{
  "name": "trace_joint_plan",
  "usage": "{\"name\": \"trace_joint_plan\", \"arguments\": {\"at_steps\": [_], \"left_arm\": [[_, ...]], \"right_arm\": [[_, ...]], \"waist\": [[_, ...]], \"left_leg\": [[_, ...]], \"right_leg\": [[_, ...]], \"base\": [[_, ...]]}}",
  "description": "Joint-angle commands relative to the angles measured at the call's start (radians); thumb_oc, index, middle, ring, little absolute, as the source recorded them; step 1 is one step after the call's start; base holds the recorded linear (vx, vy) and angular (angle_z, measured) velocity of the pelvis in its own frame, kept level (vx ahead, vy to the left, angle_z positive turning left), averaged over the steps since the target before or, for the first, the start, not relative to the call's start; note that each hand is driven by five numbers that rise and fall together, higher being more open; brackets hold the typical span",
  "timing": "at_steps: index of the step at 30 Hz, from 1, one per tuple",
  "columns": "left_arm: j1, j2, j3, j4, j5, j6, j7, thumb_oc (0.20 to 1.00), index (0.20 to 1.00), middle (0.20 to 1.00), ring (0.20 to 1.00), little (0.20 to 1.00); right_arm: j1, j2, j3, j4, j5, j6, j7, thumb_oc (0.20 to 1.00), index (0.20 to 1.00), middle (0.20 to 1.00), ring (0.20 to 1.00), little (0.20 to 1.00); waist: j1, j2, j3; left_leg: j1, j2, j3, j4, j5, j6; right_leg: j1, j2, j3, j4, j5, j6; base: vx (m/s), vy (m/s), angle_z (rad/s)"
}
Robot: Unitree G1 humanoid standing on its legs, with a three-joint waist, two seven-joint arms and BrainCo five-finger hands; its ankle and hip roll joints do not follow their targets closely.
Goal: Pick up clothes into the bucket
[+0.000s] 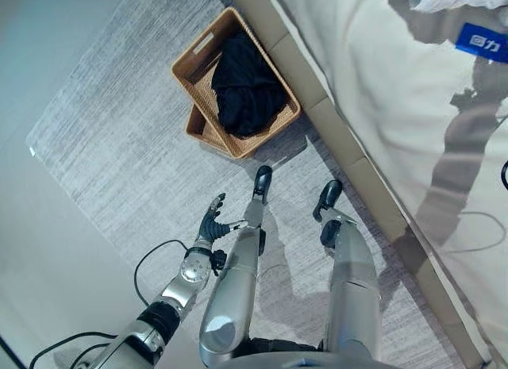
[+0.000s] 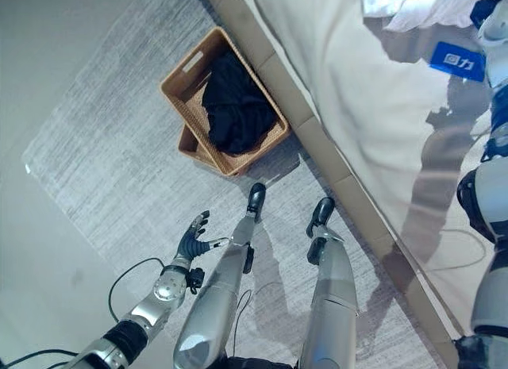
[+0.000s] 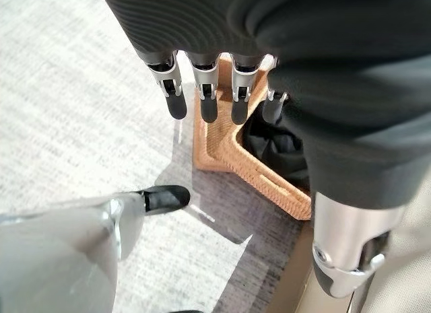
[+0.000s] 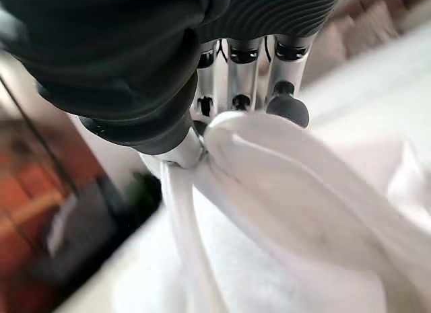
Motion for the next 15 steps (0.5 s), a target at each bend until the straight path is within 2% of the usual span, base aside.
{"name": "trace_joint_plan", "arguments": {"at_steps": [1,7,8,9,11,13,14,15], "left_arm": [[0.007,0.047,0.025,0.044,0.056,-0.026,0.03,1.0,1.0,1.0,1.0,1.0],[0.014,0.072,0.049,0.04,0.066,-0.034,0.028,1.0,1.0,1.0,1.0,1.0],[0.015,0.083,0.058,0.029,0.054,-0.038,0.012,1.0,1.0,1.0,1.0,1.0],[0.015,0.083,0.059,0.028,0.054,-0.037,0.012,1.0,1.0,1.0,1.0,1.0],[0.018,0.105,0.052,-0.015,0.046,-0.046,-0.021,1.0,1.0,1.0,1.0,1.0],[0.021,0.115,0.052,-0.036,0.038,-0.047,-0.036,1.0,1.0,1.0,1.0,1.0],[0.011,0.145,0.039,-0.12,0.024,-0.057,-0.078,1.0,1.0,1.0,1.0,1.0],[0.011,0.147,0.04,-0.122,0.022,-0.056,-0.079,1.0,1.0,1.0,1.0,1.0]], "right_arm": [[-0.144,-0.079,0.076,-0.08,0.01,-0.057,-0.1,0.2,0.2,0.2,0.2,0.2],[-0.185,-0.093,0.061,-0.132,-0.005,-0.063,-0.161,0.2,0.2,0.2,0.2,0.2],[-0.208,-0.105,0.068,-0.152,-0.016,-0.061,-0.169,0.2,0.2,0.2,0.2,0.2],[-0.207,-0.104,0.068,-0.152,-0.016,-0.061,-0.169,0.2,0.2,0.2,0.2,0.2],[-0.228,-0.103,0.075,-0.151,-0.009,-0.063,-0.163,0.2,0.2,0.2,0.2,0.2],[-0.23,-0.1,0.079,-0.15,-0.005,-0.064,-0.157,0.2,0.2,0.2,0.2,0.2],[-0.244,-0.089,0.092,-0.155,-0.001,-0.065,-0.139,0.2,0.2,0.2,0.2,0.2],[-0.244,-0.089,0.091,-0.154,-0.001,-0.065,-0.139,0.2,0.2,0.2,0.2,0.2]], "waist": [[-0.023,-0.079,-0.004],[-0.033,-0.117,-0.004],[-0.037,-0.131,-0.018],[-0.037,-0.131,-0.017],[-0.045,-0.153,-0.073],[-0.047,-0.158,-0.09],[-0.057,-0.17,-0.131],[-0.058,-0.17,-0.131]], "left_leg": [[0.077,0.013,-0.001,0.059,-0.093,-0.001],[0.213,0.021,0.018,0.051,-0.113,-0.002],[0.261,0.027,0.023,0.04,-0.118,-0.003],[0.264,0.027,0.023,0.039,-0.118,-0.003],[0.318,0.033,0.03,0.014,-0.127,-0.004],[0.339,0.037,0.036,-0.001,-0.128,-0.005],[0.371,0.043,0.046,-0.024,-0.128,-0.009],[0.369,0.042,0.045,-0.027,-0.122,-0.008]], "right_leg": [[0.166,0.0,0.026,-0.106,0.036,0.114],[0.34,0.019,0.017,-0.203,0.069,0.122],[0.396,0.025,0.015,-0.237,0.078,0.123],[0.4,0.026,0.014,-0.239,0.078,0.123],[0.469,0.038,0.01,-0.293,0.092,0.127],[0.492,0.044,0.008,-0.315,0.098,0.128],[0.53,0.052,0.005,-0.355,0.107,0.132],[0.53,0.052,0.004,-0.36,0.114,0.132]], "base": [[-0.09,0.07,-0.11],[0.01,0.034,-0.17],[0.04,0.031,-0.12],[0.06,0.034,-0.08],[0.09,0.04,-0.09],[0.1,0.037,-0.05],[0.09,0.042,-0.07],[0.08,0.034,-0.12]]}}
